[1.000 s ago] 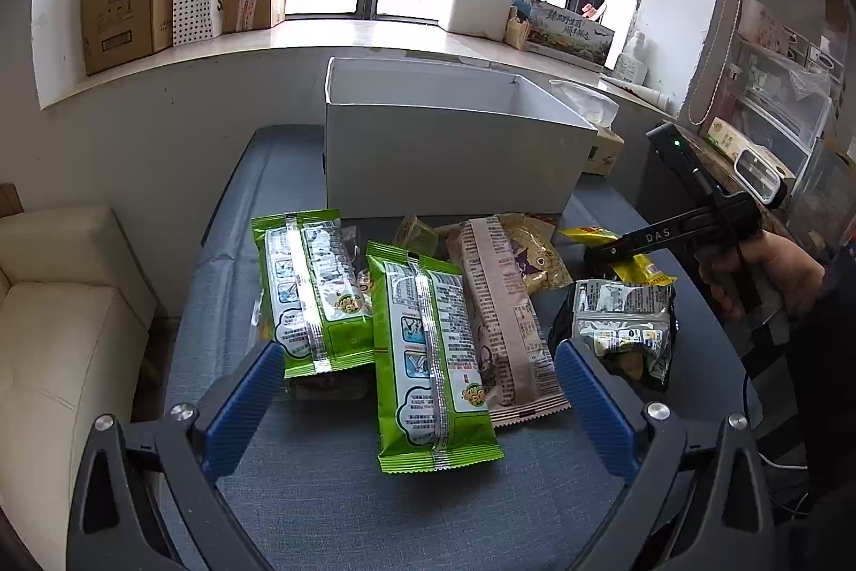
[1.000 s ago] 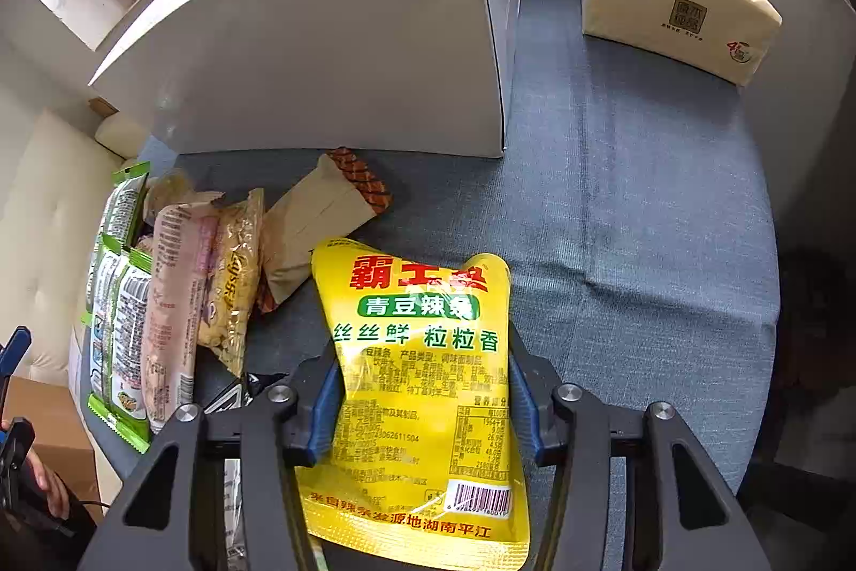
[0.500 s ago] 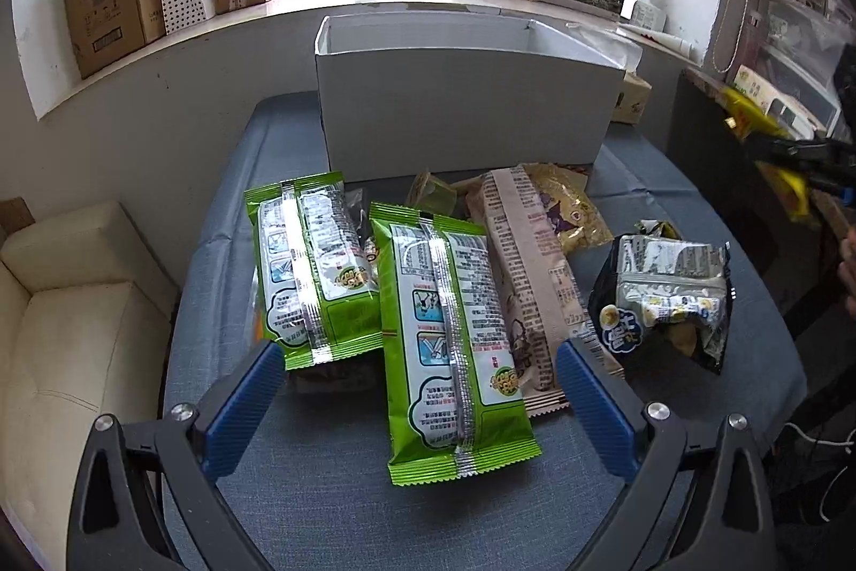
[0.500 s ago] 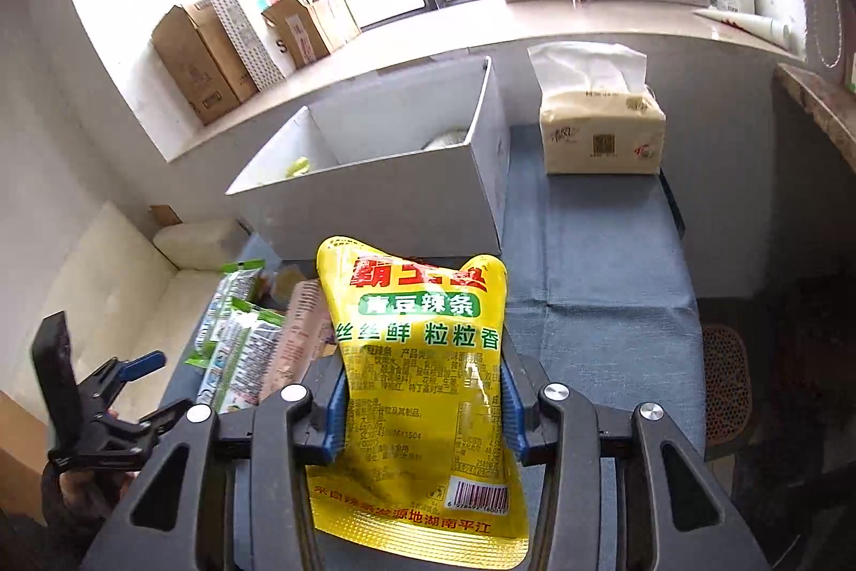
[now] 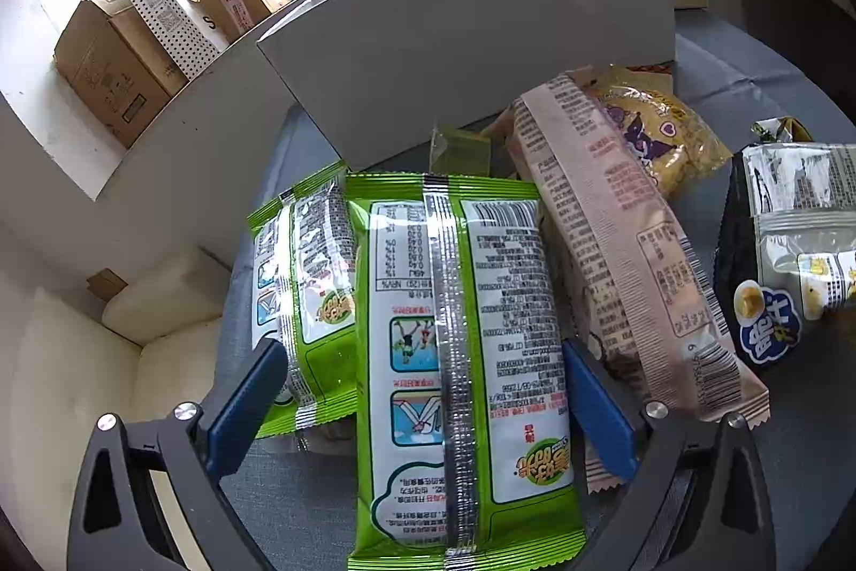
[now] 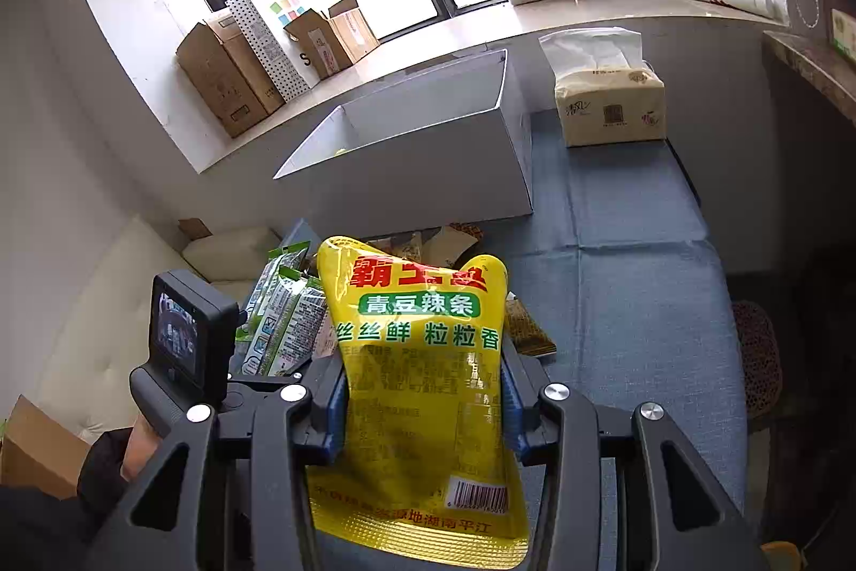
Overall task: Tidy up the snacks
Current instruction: 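Grasp the yellow pouch with the right tool while the left grasps a green wafer pack, then lower both packets into the white box and open both tools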
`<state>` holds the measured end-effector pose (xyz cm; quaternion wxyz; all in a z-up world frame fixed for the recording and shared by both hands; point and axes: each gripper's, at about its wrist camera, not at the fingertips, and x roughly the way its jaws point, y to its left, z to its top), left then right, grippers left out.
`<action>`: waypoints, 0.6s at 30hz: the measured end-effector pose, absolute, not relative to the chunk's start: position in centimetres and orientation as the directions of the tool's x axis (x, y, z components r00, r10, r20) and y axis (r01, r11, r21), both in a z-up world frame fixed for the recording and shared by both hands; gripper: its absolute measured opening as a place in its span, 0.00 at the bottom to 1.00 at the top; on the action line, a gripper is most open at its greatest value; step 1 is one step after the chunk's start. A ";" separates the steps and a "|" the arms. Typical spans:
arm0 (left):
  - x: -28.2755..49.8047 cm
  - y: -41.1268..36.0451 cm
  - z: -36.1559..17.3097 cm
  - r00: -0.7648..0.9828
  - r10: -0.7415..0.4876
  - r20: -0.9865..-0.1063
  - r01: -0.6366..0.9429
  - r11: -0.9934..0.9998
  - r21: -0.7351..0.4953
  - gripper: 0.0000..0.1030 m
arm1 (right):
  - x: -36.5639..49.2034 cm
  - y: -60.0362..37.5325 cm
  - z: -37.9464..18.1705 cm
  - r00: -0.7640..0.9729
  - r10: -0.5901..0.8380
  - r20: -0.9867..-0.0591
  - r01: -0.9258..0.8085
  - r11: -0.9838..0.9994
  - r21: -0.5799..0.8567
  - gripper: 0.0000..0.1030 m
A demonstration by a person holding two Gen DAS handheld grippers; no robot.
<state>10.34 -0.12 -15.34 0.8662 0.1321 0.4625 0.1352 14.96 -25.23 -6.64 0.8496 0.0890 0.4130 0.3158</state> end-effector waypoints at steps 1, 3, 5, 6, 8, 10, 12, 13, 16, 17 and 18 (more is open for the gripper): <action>10.3 -0.1 -15.3 0.541 0.328 -0.774 -0.101 0.939 0.328 0.76 | 15.0 -25.2 -6.9 0.457 0.608 -0.649 -0.460 0.787 0.412 0.47; 10.0 -0.2 -15.2 0.544 0.329 -0.772 -0.092 0.938 0.335 0.66 | 15.0 -25.2 -7.1 0.453 0.610 -0.650 -0.456 0.785 0.419 0.47; 9.6 0.1 -14.9 0.549 0.280 -0.788 -0.085 0.956 0.280 0.64 | 14.9 -25.2 -7.2 0.453 0.613 -0.648 -0.456 0.783 0.423 0.47; 9.4 0.5 -14.5 0.554 0.258 -0.791 -0.089 0.964 0.252 0.63 | 14.8 -25.2 -7.2 0.454 0.613 -0.646 -0.458 0.783 0.421 0.47; 8.8 1.2 -13.8 0.570 0.214 -0.794 -0.093 0.976 0.196 0.62 | 14.6 -25.1 -7.2 0.451 0.618 -0.644 -0.463 0.778 0.423 0.47; 8.0 2.0 -12.7 0.590 0.140 -0.795 -0.086 0.990 0.111 0.61 | 14.5 -24.9 -7.3 0.447 0.618 -0.646 -0.465 0.778 0.422 0.47; 7.2 2.9 -11.4 0.612 0.050 -0.789 -0.072 0.997 0.007 0.61 | 14.5 -24.7 -7.4 0.444 0.618 -0.648 -0.466 0.777 0.423 0.47; 6.8 3.3 -10.8 0.621 0.022 -0.783 -0.072 0.997 -0.029 0.61 | 14.5 -24.6 -7.5 0.442 0.621 -0.647 -0.467 0.775 0.425 0.47; 6.0 4.5 -8.8 0.654 -0.060 -0.754 -0.064 0.989 -0.134 0.61 | 14.7 -24.0 -7.4 0.434 0.635 -0.639 -0.475 0.764 0.437 0.47; 5.8 4.9 -8.1 0.663 -0.078 -0.744 -0.065 0.985 -0.161 0.61 | 14.8 -23.7 -7.3 0.432 0.639 -0.636 -0.478 0.760 0.440 0.47; 5.7 5.2 -7.4 0.675 -0.086 -0.733 -0.065 0.982 -0.175 0.61 | 14.9 -23.3 -7.2 0.429 0.641 -0.637 -0.484 0.758 0.437 0.47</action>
